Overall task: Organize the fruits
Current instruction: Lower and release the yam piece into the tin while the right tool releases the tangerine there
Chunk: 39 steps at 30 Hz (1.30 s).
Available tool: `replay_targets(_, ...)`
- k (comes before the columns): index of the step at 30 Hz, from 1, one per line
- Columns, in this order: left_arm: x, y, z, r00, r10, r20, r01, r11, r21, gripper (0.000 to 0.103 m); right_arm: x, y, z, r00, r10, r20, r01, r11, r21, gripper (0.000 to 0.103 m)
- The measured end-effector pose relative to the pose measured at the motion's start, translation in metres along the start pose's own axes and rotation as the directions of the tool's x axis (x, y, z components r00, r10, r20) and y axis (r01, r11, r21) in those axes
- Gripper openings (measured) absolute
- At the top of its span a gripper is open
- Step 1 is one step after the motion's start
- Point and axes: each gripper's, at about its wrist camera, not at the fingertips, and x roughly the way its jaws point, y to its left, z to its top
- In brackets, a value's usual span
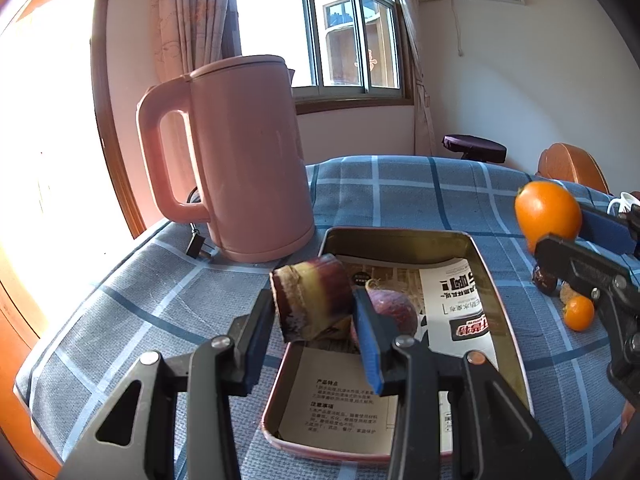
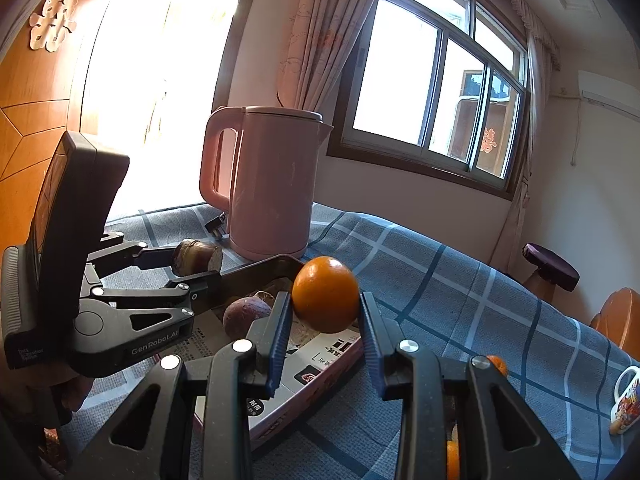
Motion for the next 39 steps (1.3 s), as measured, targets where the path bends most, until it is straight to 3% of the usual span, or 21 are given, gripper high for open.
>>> replay_targets(24, 0.013, 0.001, -0.004, 0.998, 0.001, -0.055, 0.000, 1.000, 0.022, 0.041, 0.031, 0.019, -0.015, 0.994, 0.047, -0.099, -0.049, 0.999, -0.009, 0.035)
replay_targets(39, 0.016, -0.008, -0.003, 0.997, -0.015, -0.072, 0.021, 0.997, 0.079, 0.042, 0.047, 0.025, -0.026, 0.978, 0.078, -0.192, -0.080, 0.997, 0.000, 0.035)
